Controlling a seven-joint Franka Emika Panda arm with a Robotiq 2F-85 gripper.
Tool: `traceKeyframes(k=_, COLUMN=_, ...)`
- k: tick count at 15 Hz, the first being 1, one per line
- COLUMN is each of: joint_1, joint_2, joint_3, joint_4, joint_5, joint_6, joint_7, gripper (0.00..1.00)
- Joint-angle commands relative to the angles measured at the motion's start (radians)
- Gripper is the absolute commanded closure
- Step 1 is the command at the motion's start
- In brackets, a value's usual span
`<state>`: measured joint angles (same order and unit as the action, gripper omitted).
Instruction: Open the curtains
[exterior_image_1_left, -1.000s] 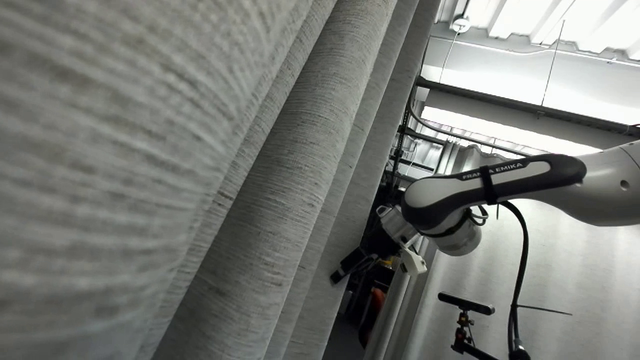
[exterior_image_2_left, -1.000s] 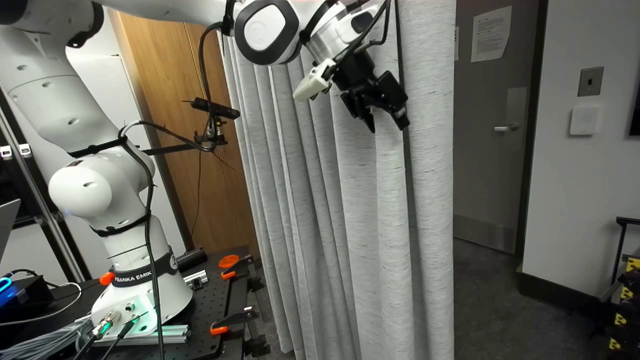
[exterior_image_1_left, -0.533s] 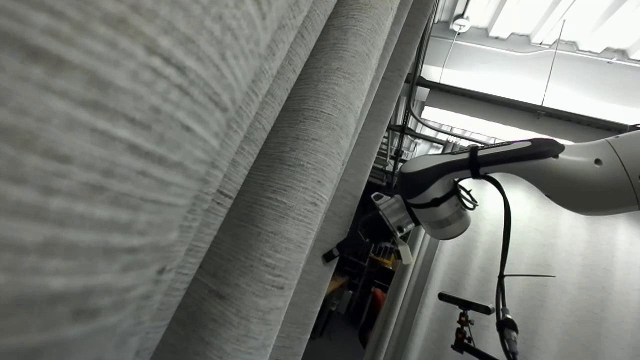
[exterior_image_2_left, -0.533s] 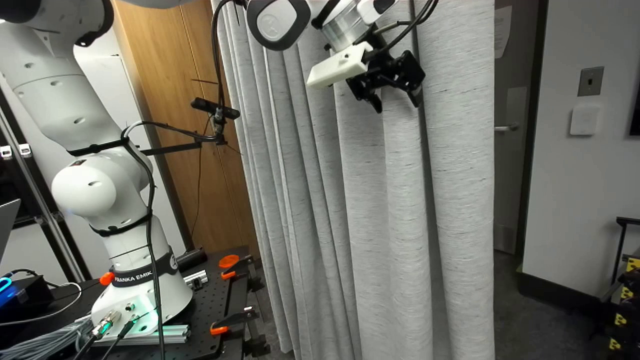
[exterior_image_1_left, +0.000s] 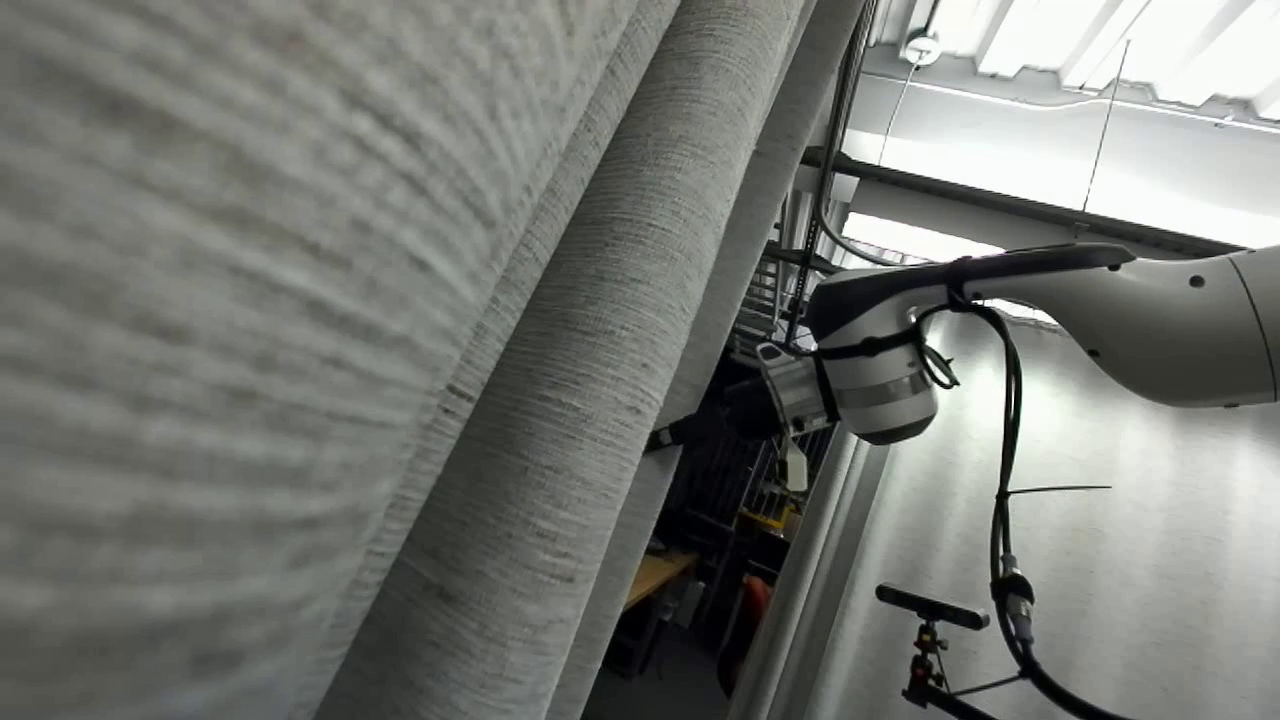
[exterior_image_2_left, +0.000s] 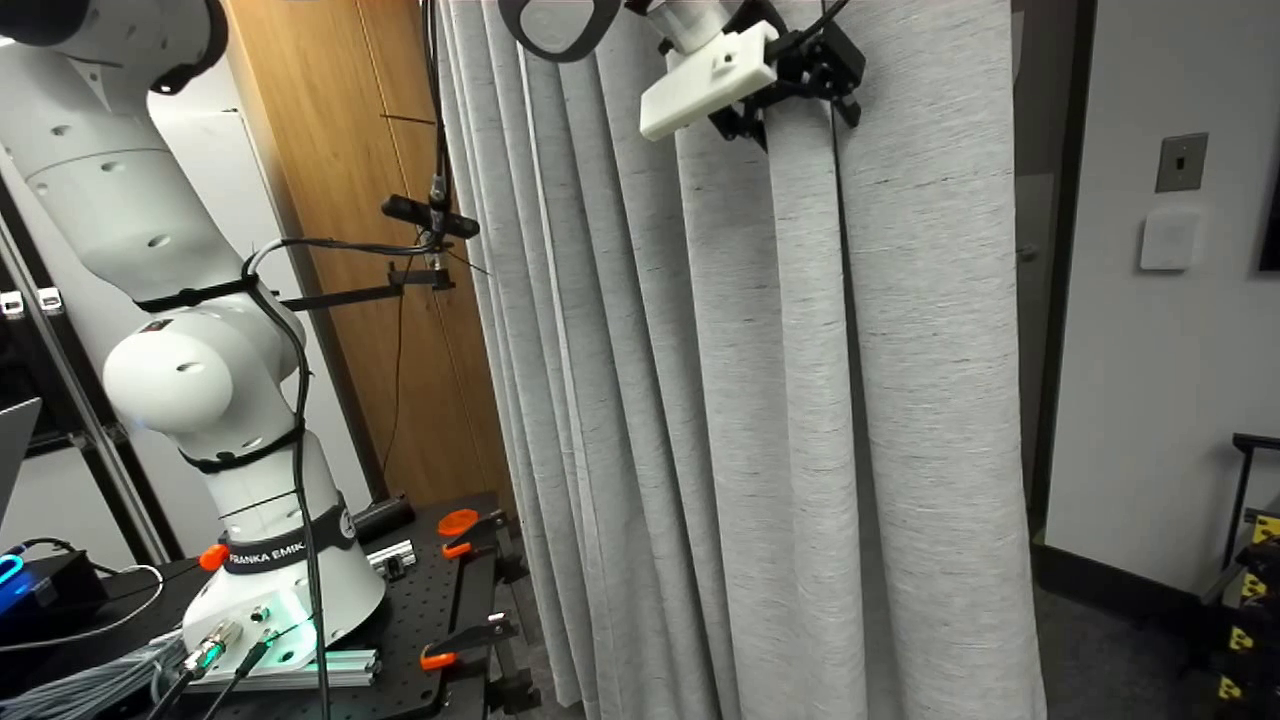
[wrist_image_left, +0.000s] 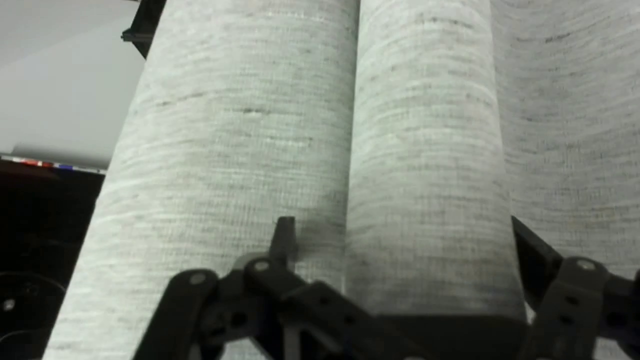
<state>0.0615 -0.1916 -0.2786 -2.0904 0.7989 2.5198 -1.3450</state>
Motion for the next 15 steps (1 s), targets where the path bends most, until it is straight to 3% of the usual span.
traceKeyframes(k=1, joint_1=-0.003, joint_2=0.012, joint_3=0.024, joint_4=0.028, joint_5=0.207, joint_6=0.075, joint_7=-0.136, gripper=0.00)
traceKeyframes(k=2, joint_1=0.033, joint_2=0.009, joint_3=-0.002, joint_4=0.026, joint_5=0.262, joint_6=0.106, joint_7=-0.169, gripper=0.00)
traceKeyframes(k=7, joint_1=0.055, joint_2=0.005, joint_3=0.003, joint_4=0.044, joint_5=0.512, joint_6=0.182, joint_7=-0.334, gripper=0.00)
traceKeyframes(k=11, joint_1=0.045, joint_2=0.002, joint_3=0.008, joint_4=0.055, joint_5=0.561, joint_6=0.151, joint_7=-0.346, gripper=0.00)
traceKeyframes(k=12, joint_1=0.042, joint_2=0.002, joint_3=0.012, joint_4=0.052, joint_5=0.540, joint_6=0.144, joint_7=-0.323, gripper=0.10)
traceKeyframes(k=13, joint_1=0.041, joint_2=0.003, joint_3=0.015, joint_4=0.048, joint_5=0.519, joint_6=0.134, joint_7=-0.302, gripper=0.28)
traceKeyframes(k=15, joint_1=0.036, joint_2=0.008, joint_3=0.024, joint_4=0.041, joint_5=0.461, joint_6=0.112, joint_7=-0.248, gripper=0.42)
